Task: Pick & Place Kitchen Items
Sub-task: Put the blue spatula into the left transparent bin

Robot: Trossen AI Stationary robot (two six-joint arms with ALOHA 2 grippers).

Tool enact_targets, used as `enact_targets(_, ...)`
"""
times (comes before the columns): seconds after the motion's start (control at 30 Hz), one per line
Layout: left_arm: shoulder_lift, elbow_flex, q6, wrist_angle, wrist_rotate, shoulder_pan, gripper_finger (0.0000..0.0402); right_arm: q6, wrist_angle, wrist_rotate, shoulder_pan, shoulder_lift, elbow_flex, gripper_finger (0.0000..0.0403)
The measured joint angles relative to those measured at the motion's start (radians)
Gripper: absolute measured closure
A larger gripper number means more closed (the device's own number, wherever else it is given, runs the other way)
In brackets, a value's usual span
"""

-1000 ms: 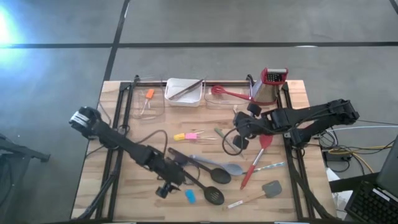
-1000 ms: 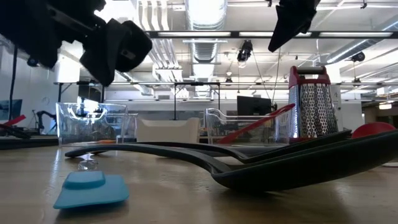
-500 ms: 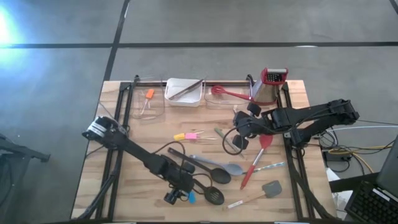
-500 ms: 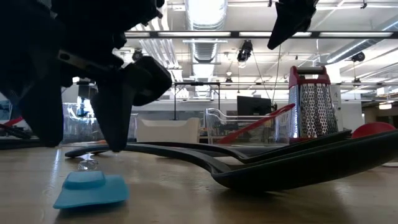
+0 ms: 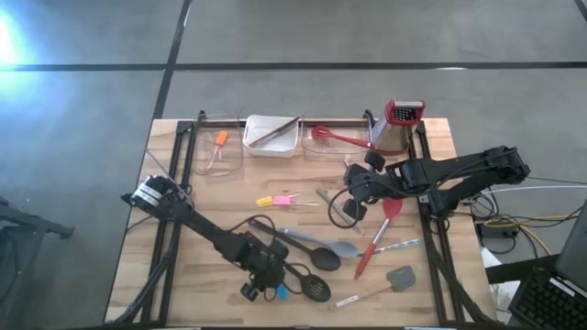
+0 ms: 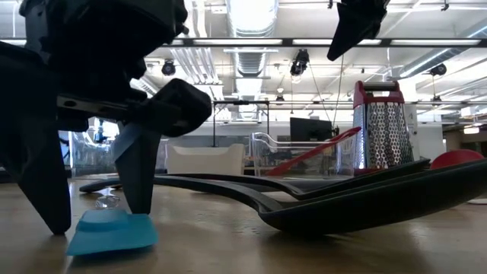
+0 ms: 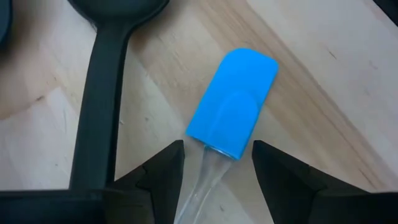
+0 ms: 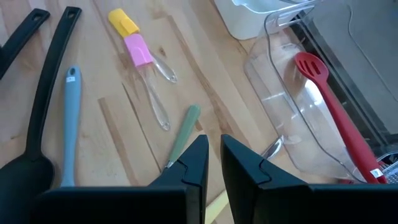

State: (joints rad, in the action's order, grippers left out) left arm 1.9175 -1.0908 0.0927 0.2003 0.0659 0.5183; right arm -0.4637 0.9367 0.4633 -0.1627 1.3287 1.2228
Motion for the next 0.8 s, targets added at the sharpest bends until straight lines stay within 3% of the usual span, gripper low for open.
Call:
enact_targets(0.4, 0.084, 0.000, 0.019, -0.038, -0.013, 0.017, 0.0228, 0.000, -0.001, 0.000, 0.000, 0.000, 0.000, 0.0364)
enact_targets(0.8, 0.086, 0.002, 0.021, -0.017, -0.013, 0.024, 0.0368, 0.000, -0.001, 0.000, 0.000, 0.001, 0.000, 0.0364)
